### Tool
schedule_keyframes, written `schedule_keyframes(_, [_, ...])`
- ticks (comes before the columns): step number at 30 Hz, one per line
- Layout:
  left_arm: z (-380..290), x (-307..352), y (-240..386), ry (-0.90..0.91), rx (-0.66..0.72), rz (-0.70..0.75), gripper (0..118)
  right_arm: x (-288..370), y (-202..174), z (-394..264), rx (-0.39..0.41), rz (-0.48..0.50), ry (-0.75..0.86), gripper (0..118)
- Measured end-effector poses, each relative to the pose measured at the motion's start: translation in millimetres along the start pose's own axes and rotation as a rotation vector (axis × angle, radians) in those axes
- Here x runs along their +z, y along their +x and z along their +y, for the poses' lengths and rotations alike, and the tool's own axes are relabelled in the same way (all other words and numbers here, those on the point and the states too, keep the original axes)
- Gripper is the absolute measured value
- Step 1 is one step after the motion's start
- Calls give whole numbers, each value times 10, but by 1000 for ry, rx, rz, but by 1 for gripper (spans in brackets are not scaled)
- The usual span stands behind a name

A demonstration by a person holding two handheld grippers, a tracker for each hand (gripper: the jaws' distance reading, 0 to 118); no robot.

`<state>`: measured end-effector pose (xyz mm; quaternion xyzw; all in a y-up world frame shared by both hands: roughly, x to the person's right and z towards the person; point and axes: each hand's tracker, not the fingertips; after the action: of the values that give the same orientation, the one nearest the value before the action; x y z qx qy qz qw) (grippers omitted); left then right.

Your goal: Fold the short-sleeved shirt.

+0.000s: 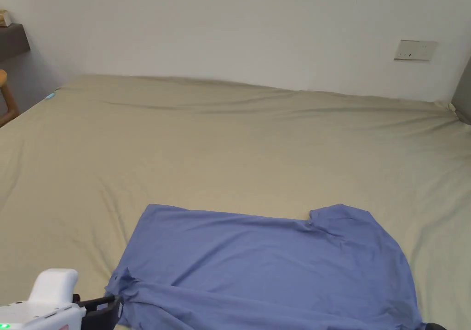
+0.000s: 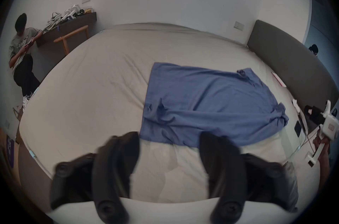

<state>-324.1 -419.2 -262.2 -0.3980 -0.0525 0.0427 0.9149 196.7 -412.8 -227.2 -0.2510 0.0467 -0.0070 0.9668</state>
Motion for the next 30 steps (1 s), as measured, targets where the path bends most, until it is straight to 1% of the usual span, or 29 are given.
schedule_keyframes(1, [-19,-35,2,-11,-14,-1,17,4,122,2,-21,64,-16,1])
schedule_keyframes(2, [-8,-115,-3,-37,-23,4,14,53,132,24,-39,139,-46,1])
schedule_keyframes(3, [8,-189,-5,-55,-40,61,14,89,95,21,-14,106,-36,1])
schedule_keyframes(4, [5,-241,-4,-30,-61,93,15,126,48,11,42,68,-26,1])
schedule_keyframes(5, [7,-314,-25,-10,-69,99,23,140,9,-26,87,55,-26,1])
schedule_keyframes(6, [43,-417,-56,-25,-55,92,63,152,-4,-30,103,53,-30,1])
schedule_keyframes(7, [74,-509,-91,-50,-44,88,91,158,-6,-23,84,63,-36,1])
schedule_keyframes(8, [98,-669,-157,-121,-26,37,101,148,12,-25,81,71,-46,1])
schedule_keyframes(10, [98,-908,-236,-206,-20,-41,100,150,14,-19,75,66,-55,1])
schedule_keyframes(12, [95,-1123,-235,-229,-38,21,100,156,95,-33,73,55,-59,1])
schedule_keyframes(13, [102,-1206,-250,-242,-86,89,100,154,183,-65,69,51,-57,1])
schedule_keyframes(14, [100,-1298,-262,-242,-105,97,100,172,216,-60,65,47,-53,1])
schedule_keyframes(16, [92,-1443,-302,-266,-93,62,100,181,294,-36,58,43,-57,1])
schedule_keyframes(17, [81,-1531,-330,-312,-61,41,100,240,197,18,54,35,-61,1])
schedule_keyframes(18, [75,-1582,-367,-321,-13,34,100,235,229,23,50,28,-64,1])
schedule_keyframes(19, [78,-1561,-396,-277,34,38,100,219,272,30,41,22,-73,1])
schedule_keyframes(20, [115,-1523,-360,-280,53,61,97,195,316,37,29,17,-88,1])
schedule_keyframes(21, [139,-1502,-308,-294,18,61,86,195,282,73,16,12,-101,3])
schedule_keyframes(22, [150,-1455,-267,-294,-19,39,71,172,308,76,0,7,-112,7])
schedule_keyframes(23, [157,-1366,-196,-266,-52,41,37,135,338,77,-19,-3,-127,18])
schedule_keyframes(24, [159,-1325,-154,-239,-77,33,7,78,398,54,-41,-4,-149,40])
schedule_keyframes(25, [124,-1337,-110,-231,-71,-24,7,22,442,42,-64,10,-178,53])
schedule_keyframes(26, [97,-1365,-77,-234,-92,92,7,-34,462,42,-78,27,-211,63])
schedule_keyframes(27, [54,-1417,-44,-255,-95,69,7,-102,460,42,-80,32,-237,66])
schedule_keyframes(28, [26,-1424,-34,-254,-93,72,7,-163,458,29,-76,31,-252,66])
schedule_keyframes(30, [83,-1339,-49,-248,-81,71,7,-279,443,-16,-29,21,-275,66])
